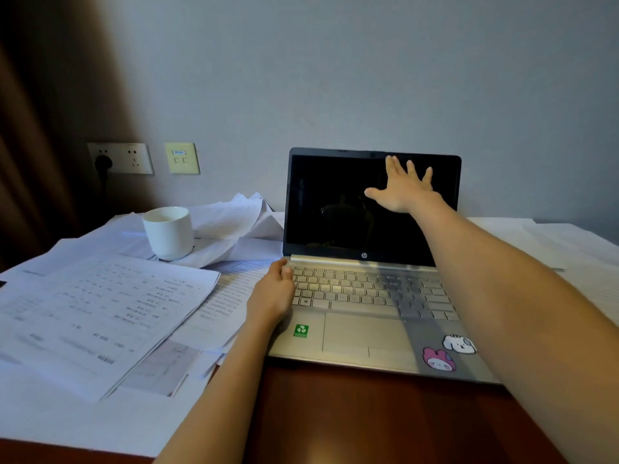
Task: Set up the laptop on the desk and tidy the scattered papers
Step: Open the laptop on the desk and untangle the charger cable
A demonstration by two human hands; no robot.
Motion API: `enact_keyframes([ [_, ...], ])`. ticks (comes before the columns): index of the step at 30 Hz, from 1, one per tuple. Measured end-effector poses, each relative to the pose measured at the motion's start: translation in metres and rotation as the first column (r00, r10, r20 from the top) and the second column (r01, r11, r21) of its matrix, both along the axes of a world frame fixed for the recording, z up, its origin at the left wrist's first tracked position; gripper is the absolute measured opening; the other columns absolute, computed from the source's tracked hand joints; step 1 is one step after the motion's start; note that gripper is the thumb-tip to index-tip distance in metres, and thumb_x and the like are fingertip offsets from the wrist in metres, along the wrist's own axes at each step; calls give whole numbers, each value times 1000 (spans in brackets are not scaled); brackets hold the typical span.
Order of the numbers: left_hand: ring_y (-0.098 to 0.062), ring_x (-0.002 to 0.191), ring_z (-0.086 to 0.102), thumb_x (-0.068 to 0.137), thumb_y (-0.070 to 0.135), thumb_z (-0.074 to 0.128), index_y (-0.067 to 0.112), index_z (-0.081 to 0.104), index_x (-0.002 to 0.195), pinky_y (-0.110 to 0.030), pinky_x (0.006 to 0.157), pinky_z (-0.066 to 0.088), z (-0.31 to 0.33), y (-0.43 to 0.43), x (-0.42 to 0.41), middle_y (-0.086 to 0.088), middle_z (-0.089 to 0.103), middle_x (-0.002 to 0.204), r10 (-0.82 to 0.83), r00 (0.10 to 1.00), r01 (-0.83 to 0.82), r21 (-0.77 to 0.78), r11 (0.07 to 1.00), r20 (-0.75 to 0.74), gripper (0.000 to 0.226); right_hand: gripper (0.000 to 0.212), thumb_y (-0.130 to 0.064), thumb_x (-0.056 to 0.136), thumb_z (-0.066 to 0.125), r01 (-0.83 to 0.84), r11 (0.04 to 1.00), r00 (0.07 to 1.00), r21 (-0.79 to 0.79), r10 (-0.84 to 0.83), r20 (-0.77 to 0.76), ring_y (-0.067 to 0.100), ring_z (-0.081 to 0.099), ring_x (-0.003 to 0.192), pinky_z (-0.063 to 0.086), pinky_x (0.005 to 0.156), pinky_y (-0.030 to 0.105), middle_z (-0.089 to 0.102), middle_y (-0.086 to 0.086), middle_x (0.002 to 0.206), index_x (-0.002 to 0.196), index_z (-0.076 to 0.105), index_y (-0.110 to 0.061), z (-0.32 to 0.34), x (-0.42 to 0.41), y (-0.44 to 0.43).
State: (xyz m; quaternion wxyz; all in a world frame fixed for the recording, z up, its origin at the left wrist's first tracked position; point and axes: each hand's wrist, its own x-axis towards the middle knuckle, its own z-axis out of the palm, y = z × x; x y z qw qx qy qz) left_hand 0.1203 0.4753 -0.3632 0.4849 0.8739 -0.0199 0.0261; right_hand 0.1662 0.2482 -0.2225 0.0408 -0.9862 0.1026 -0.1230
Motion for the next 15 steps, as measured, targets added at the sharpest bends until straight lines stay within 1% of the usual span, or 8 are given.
enact_keyframes([
  [3, -47, 105, 58, 99, 37, 29, 30, 35, 139, -55, 91, 48, 2, 0, -3, -23, 62, 117, -8, 1000, 8, 8, 1000, -8, 41, 83, -51, 94, 42, -4, 1000, 1000, -12, 4, -11, 29, -9, 146, -9, 114, 53, -8, 3, 159, 151, -6, -14, 4, -2, 3],
  [6, -40, 91, 63, 96, 27, 33, 28, 34, 139, -51, 89, 50, 6, 0, -6, -19, 64, 111, -3, 1000, 3, 19, 1000, -17, 43, 85, -52, 92, 44, -6, 1000, 1000, -22, 6, -12, 30, -8, 146, -8, 114, 55, -6, 4, 159, 151, -5, -14, 7, -4, 4],
  [8, -38, 87, 63, 93, 21, 34, 27, 34, 140, -51, 88, 50, 7, 0, -6, -16, 65, 108, -7, 1000, 8, 35, 999, -23, 47, 87, -52, 91, 46, -4, 1000, 1000, -22, 4, -15, 30, -8, 146, -8, 114, 55, -5, 4, 159, 151, -4, -14, 8, -5, 4],
  [10, -36, 81, 63, 93, 20, 34, 26, 33, 140, -51, 88, 51, 8, 0, -8, -14, 65, 104, -15, 1000, 16, 29, 999, -28, 47, 88, -52, 91, 47, -5, 1000, 1000, -13, 4, -30, 30, -9, 146, -9, 114, 55, -5, 4, 159, 151, -5, -15, 9, -5, 4],
  [13, -23, 60, 58, 96, 19, 32, 24, 31, 141, -45, 84, 53, 8, 0, -9, -6, 64, 95, -23, 1000, 23, 28, 999, -20, 45, 88, -52, 90, 48, 0, 1000, 998, 5, 0, -56, 30, -11, 146, -9, 114, 56, -7, 2, 159, 151, -5, -16, 10, -4, 3],
  [15, -20, 62, 56, 97, 21, 32, 23, 31, 142, -44, 84, 53, 9, -1, -9, -4, 63, 97, -23, 1000, 24, 44, 999, -8, 45, 87, -50, 91, 48, -9, 1000, 999, 12, 10, -50, 30, -10, 146, -8, 114, 56, -7, 3, 159, 151, -5, -16, 8, -4, 4],
])
